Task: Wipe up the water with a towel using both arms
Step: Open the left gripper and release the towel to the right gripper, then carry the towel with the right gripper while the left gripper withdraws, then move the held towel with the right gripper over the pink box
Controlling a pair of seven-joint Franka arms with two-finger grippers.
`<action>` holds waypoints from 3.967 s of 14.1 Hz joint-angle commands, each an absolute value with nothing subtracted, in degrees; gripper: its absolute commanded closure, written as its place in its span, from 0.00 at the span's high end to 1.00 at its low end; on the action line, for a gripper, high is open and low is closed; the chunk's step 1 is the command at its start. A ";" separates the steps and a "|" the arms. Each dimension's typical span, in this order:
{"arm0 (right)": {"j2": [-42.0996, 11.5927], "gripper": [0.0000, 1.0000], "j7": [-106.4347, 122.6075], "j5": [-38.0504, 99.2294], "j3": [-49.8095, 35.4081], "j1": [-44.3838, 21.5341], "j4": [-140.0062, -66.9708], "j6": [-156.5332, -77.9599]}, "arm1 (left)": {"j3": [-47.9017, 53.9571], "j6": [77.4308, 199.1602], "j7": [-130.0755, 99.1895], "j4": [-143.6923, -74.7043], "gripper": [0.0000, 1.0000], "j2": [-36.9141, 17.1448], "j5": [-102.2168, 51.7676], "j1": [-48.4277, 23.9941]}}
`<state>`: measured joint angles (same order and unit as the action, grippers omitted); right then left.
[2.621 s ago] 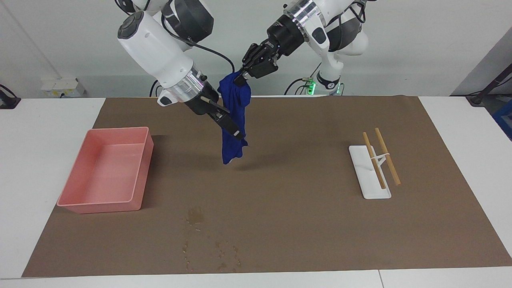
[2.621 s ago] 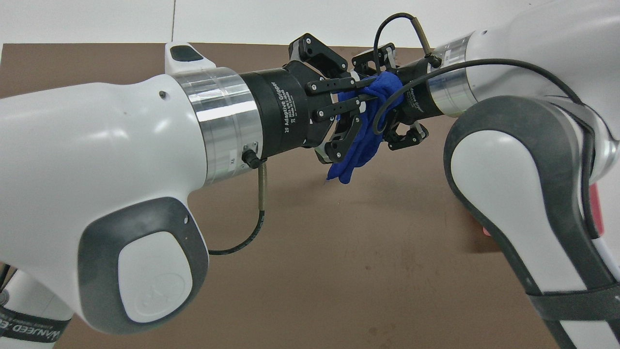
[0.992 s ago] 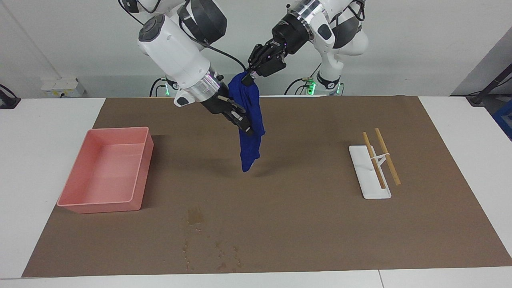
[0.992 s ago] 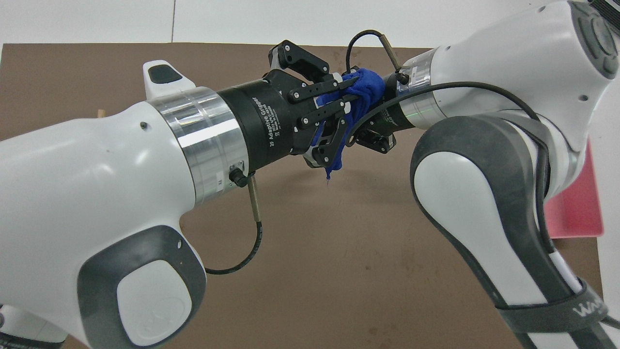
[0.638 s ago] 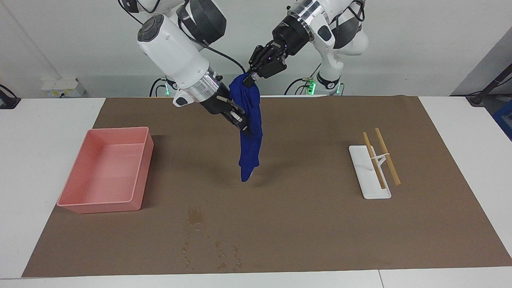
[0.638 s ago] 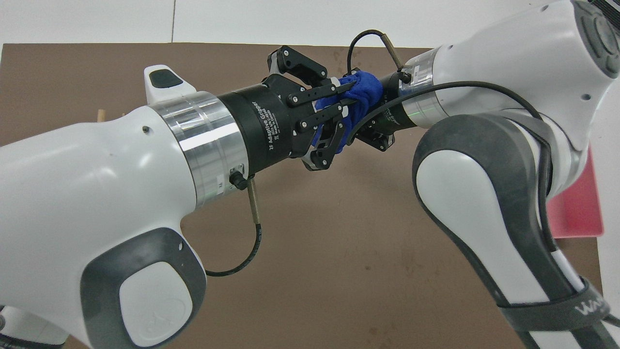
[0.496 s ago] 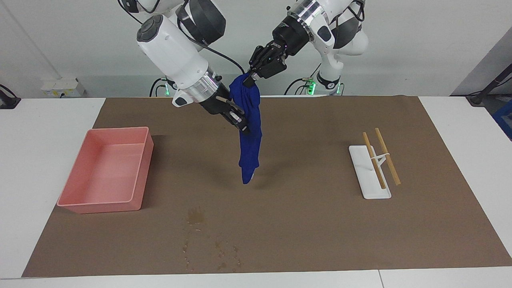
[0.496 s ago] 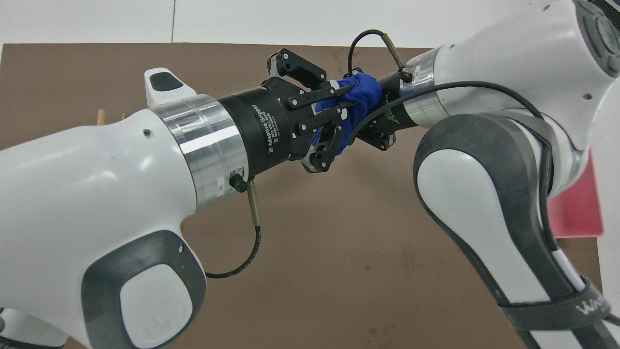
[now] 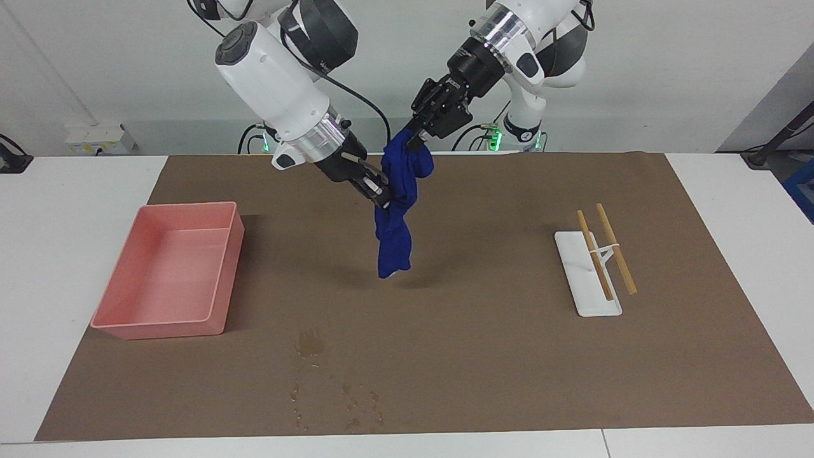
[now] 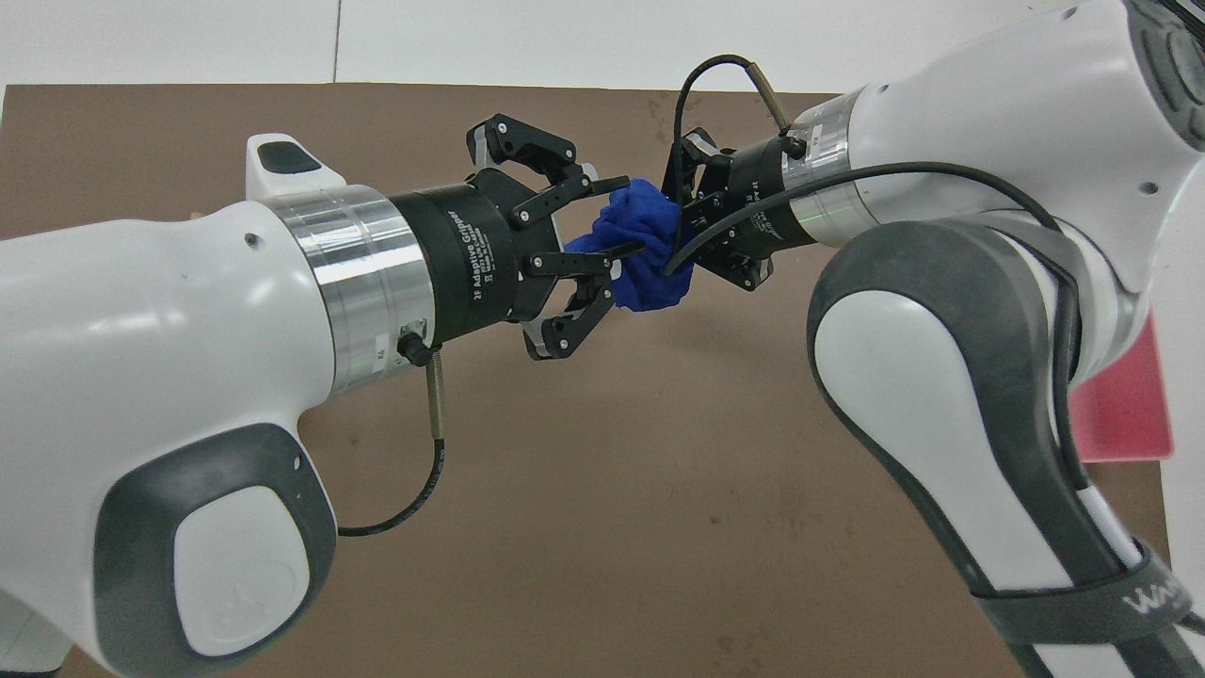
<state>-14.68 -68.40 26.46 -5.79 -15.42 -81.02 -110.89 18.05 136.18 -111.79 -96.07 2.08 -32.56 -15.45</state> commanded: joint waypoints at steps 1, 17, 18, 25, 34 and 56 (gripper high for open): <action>-13.62 0.00 -66.89 24.35 -5.98 -15.38 -81.91 -111.80 | 18.11 133.69 -111.71 -97.91 1.00 4.04 -24.64 -14.77; -9.57 0.00 -32.36 5.36 -5.89 -9.51 -92.31 -115.23 | 18.02 109.98 -15.10 -105.03 1.00 7.47 -6.43 9.56; -10.80 0.00 -29.73 5.27 -5.89 -7.75 -90.02 -114.96 | 18.02 106.99 -8.16 -104.68 1.00 7.47 -3.98 10.97; -28.99 0.00 -14.17 4.39 -5.80 -5.89 -72.34 -127.23 | 16.45 90.18 3.16 -88.34 1.00 -1.74 2.64 11.44; -38.40 0.00 -8.36 4.66 -5.80 -4.83 -80.85 -149.94 | 4.83 91.84 3.08 -93.25 1.00 1.14 1.14 0.09; -30.16 0.00 -6.50 5.01 -5.98 -5.80 -102.63 -145.81 | 4.66 91.58 2.90 -93.25 1.00 1.23 1.14 0.00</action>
